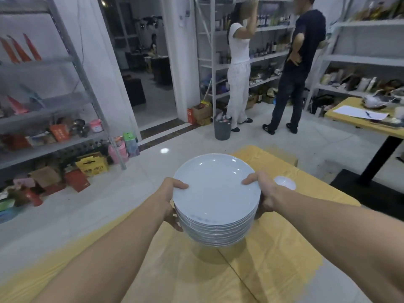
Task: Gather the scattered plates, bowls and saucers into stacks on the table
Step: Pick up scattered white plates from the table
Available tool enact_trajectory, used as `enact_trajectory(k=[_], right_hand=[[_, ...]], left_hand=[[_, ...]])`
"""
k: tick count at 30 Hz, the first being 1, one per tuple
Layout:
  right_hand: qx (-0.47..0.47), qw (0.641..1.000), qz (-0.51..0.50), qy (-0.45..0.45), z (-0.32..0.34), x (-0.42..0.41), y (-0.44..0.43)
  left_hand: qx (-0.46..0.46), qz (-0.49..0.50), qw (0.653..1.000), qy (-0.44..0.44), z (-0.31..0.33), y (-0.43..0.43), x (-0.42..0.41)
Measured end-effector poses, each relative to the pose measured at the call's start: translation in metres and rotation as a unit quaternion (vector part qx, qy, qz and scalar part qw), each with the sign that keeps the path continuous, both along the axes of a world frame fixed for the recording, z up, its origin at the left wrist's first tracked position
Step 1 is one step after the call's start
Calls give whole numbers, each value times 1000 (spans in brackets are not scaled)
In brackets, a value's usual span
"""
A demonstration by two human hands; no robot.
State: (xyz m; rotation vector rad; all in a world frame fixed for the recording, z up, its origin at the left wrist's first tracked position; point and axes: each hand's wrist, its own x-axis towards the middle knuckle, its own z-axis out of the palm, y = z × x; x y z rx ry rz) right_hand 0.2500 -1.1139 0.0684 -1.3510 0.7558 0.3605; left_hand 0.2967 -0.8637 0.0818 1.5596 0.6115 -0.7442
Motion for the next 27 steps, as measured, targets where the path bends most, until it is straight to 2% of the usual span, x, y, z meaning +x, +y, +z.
enact_trajectory(k=[3, 13, 20, 27], right_hand=[[-7, 999, -5, -42, 8, 44, -44], [-49, 998, 37, -12, -9, 196, -198], [-18, 997, 60, 37, -68, 287, -290], [-12, 997, 58, 46, -118, 346, -333]], left_hand=[[-2, -8, 1000, -7, 10, -44, 44], [-29, 32, 999, 0, -9, -195, 173], [-32, 58, 997, 29, -53, -281, 251], [-34, 75, 995, 61, -103, -327, 307]])
